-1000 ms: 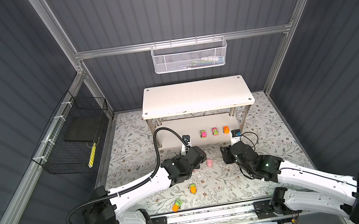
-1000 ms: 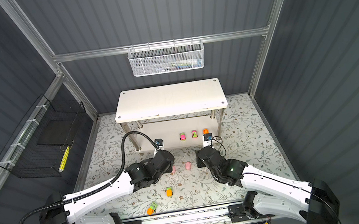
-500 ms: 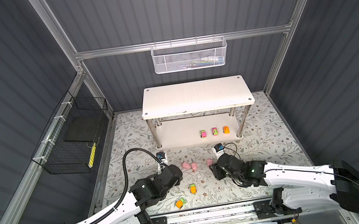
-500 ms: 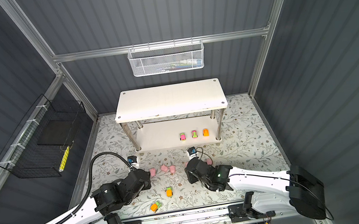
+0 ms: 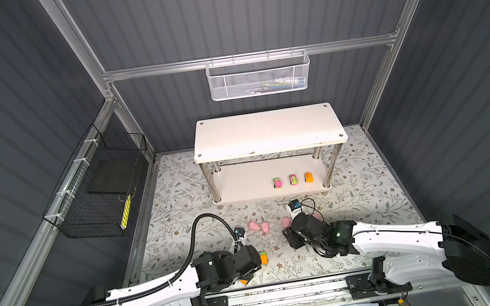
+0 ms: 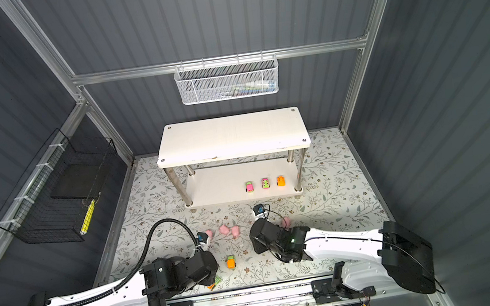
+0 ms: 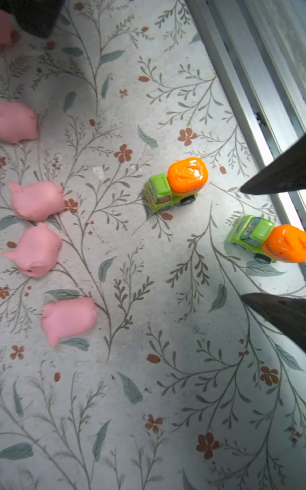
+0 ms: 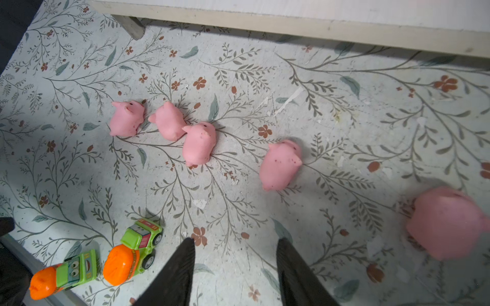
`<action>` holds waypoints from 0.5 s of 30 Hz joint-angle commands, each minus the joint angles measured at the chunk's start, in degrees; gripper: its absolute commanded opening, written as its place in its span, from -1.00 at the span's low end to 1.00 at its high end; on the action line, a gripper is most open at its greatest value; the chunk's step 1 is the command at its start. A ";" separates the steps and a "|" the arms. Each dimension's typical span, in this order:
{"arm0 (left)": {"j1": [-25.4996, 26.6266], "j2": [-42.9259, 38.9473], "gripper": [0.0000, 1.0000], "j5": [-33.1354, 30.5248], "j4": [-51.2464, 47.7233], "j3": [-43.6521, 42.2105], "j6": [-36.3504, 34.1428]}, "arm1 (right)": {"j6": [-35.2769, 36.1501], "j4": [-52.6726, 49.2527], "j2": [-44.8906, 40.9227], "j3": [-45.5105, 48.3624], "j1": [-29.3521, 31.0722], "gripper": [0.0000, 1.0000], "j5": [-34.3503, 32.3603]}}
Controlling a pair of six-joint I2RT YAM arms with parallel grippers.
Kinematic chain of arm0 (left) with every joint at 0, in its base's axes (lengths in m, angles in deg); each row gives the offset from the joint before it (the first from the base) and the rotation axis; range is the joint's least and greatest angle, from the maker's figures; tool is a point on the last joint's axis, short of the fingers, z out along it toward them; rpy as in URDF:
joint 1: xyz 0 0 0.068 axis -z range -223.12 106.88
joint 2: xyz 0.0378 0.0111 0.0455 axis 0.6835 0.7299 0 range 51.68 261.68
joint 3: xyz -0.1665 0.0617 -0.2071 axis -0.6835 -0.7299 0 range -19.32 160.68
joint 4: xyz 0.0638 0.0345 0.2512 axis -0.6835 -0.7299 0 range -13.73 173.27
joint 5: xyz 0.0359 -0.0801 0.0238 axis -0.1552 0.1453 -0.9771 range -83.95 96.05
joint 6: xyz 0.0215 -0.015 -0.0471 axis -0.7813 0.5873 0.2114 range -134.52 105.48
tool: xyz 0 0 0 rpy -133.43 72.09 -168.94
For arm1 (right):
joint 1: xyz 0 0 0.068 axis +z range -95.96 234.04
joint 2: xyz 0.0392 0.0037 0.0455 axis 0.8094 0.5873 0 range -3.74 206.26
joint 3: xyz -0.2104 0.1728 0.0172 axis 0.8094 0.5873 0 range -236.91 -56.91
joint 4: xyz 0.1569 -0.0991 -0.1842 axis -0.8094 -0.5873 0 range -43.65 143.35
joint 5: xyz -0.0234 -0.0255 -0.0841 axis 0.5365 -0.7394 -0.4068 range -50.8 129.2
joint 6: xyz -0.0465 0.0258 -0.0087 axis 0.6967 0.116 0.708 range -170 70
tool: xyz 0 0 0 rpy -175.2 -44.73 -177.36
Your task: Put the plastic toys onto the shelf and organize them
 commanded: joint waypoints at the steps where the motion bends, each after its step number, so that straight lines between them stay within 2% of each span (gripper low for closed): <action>1: 0.50 -1.61 0.20 5.30 -1.73 -1.51 -1.47 | -1.12 0.19 -1.40 0.53 0.30 0.05 -1.59; 15: 2.08 2.60 0.32 10.44 -1.19 -4.20 -2.87 | -2.01 1.42 -2.71 2.90 0.28 0.06 -2.43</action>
